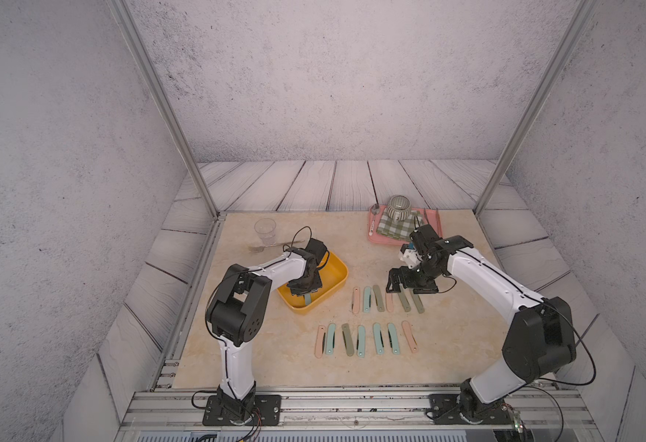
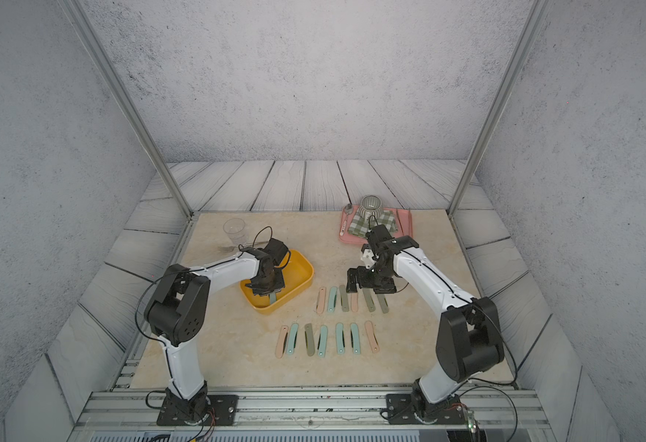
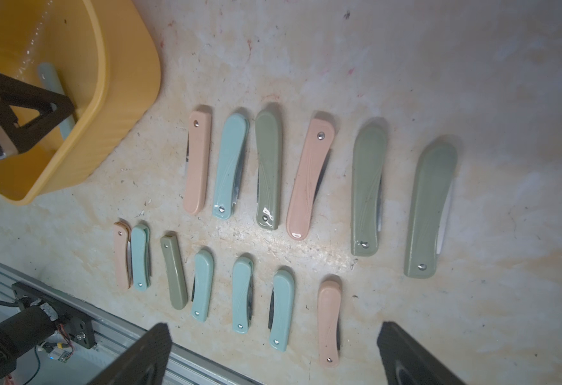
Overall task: Take the fruit knife out of the storage box
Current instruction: Pick up the fruit knife from the storage box.
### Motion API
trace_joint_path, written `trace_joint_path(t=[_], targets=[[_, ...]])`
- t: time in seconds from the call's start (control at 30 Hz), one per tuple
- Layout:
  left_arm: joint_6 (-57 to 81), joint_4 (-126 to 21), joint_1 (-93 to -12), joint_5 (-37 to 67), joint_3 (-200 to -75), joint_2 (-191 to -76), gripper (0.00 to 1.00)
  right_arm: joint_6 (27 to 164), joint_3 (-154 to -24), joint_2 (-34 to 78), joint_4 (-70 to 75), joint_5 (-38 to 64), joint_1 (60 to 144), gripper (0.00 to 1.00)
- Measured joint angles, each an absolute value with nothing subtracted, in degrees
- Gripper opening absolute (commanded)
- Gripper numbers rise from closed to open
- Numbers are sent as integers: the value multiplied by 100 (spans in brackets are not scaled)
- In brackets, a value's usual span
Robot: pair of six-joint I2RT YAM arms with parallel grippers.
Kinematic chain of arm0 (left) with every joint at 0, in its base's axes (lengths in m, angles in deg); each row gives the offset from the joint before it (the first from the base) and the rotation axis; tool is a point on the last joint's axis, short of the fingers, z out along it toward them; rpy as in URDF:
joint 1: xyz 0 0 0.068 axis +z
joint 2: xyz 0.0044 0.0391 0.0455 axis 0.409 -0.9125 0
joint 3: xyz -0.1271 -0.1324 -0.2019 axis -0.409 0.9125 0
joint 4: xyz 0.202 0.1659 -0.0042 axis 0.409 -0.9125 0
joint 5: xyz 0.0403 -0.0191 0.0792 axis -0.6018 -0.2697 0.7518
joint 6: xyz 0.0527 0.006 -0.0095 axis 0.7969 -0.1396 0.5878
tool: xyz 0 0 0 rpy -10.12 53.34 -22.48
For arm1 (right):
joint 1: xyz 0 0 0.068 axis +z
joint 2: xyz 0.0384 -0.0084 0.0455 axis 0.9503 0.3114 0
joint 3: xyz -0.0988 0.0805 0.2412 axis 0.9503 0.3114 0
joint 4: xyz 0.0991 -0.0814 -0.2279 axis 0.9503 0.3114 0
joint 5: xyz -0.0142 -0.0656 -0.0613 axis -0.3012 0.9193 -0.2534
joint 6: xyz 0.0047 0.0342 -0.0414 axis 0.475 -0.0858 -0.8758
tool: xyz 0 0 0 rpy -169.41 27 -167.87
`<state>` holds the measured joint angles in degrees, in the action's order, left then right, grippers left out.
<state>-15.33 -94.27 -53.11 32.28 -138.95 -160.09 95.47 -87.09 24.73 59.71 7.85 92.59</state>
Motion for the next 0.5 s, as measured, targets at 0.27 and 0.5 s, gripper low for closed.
trace_joint_path(t=[0.27,0.5], targets=[[-1389,-9480,-5320,3241,-13922,-15766,28,9547,-8755,2626,5918,680,9250,99],[-1201,-9501,-5324,3271,-13954,-15622,28,9547,-8978,2711,5844,527,9250,99]])
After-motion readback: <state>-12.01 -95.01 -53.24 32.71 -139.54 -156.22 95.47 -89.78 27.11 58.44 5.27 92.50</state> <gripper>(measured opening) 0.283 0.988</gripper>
